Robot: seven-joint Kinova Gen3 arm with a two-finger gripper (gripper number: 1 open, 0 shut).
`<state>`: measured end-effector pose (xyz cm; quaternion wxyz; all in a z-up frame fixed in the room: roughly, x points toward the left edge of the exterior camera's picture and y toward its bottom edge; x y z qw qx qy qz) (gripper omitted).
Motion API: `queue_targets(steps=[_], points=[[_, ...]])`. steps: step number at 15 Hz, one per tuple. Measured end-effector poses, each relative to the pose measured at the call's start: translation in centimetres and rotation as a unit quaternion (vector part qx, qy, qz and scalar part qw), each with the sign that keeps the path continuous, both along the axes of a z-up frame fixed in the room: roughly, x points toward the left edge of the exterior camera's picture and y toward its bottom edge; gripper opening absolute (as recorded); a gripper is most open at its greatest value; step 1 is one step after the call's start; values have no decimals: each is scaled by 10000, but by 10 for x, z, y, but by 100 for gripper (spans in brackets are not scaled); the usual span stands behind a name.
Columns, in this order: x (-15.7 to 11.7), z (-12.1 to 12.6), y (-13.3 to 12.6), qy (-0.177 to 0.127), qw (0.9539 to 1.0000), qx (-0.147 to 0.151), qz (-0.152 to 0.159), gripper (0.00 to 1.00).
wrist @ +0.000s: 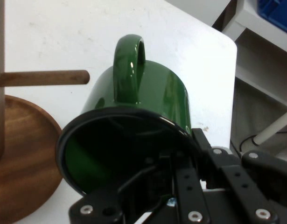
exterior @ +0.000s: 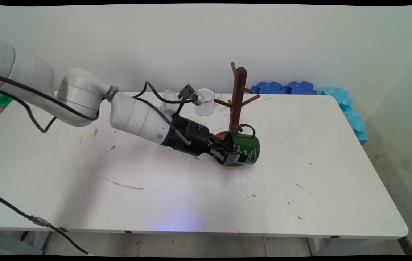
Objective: Place the picked object on the table
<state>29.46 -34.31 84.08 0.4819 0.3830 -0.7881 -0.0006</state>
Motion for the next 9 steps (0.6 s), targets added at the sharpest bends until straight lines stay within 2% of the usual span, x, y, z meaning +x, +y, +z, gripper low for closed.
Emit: queue_targets(steps=[9], points=[[19, 19, 22, -362, 9985, -255, -323, 0]])
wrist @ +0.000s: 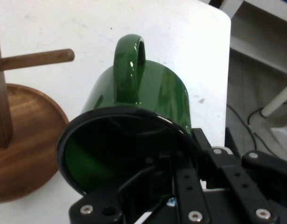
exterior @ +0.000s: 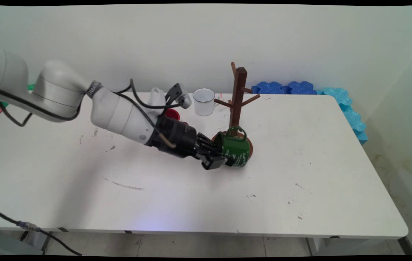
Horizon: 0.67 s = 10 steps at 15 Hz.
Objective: Place the picked object on the table
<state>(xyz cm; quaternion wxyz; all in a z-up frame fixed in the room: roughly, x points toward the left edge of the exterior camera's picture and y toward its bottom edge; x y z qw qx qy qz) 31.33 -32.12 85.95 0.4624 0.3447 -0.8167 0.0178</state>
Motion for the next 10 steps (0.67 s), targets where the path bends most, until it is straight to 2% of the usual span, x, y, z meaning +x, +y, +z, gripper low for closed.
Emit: queue_targets(steps=[5, 10], points=[[17, 11, 8, -345, 9989, -234, -235, 0], [38, 20, 14, -766, 9950, -468, -439, 0]])
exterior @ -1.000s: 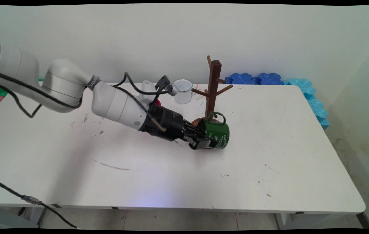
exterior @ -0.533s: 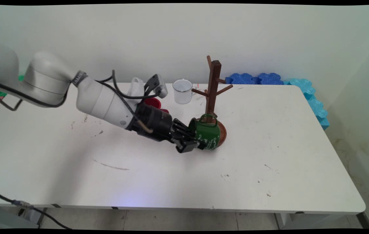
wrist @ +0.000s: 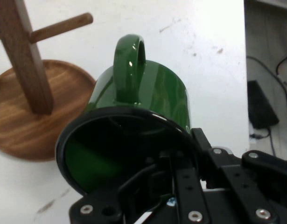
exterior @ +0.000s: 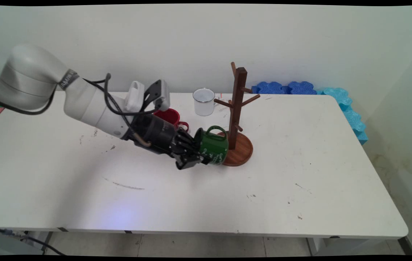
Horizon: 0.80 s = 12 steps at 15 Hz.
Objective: Place the picked object on the table
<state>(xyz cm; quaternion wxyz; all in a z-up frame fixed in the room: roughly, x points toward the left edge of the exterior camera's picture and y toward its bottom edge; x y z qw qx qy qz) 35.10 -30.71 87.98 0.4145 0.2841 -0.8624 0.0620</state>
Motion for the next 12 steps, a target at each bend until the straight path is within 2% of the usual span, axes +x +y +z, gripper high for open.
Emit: queue_targets(steps=[6, 12], points=[[24, 7, 3, -501, 9984, -199, -175, 0], [51, 11, 8, -1117, 9927, -328, -327, 0]])
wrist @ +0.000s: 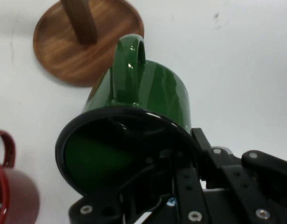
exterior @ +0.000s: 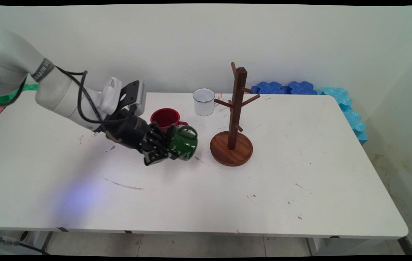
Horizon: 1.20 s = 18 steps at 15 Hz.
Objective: Place the picked object on the table
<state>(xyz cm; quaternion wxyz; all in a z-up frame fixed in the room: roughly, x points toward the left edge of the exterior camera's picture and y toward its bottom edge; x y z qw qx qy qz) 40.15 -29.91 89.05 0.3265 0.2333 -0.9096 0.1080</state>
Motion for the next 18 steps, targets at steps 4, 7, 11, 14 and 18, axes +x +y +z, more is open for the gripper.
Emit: queue_targets(steps=[4, 7, 11, 14, 18], points=[[12, -1, 3, -339, 9994, -45, -93, 0], [20, -3, 6, -637, 9978, -88, -187, 0], [31, -7, 9, -1030, 9941, -165, -282, 0], [38, -10, 13, -1339, 9902, -219, -333, 0], [44, -13, 17, -1697, 9841, -288, -430, 0]])
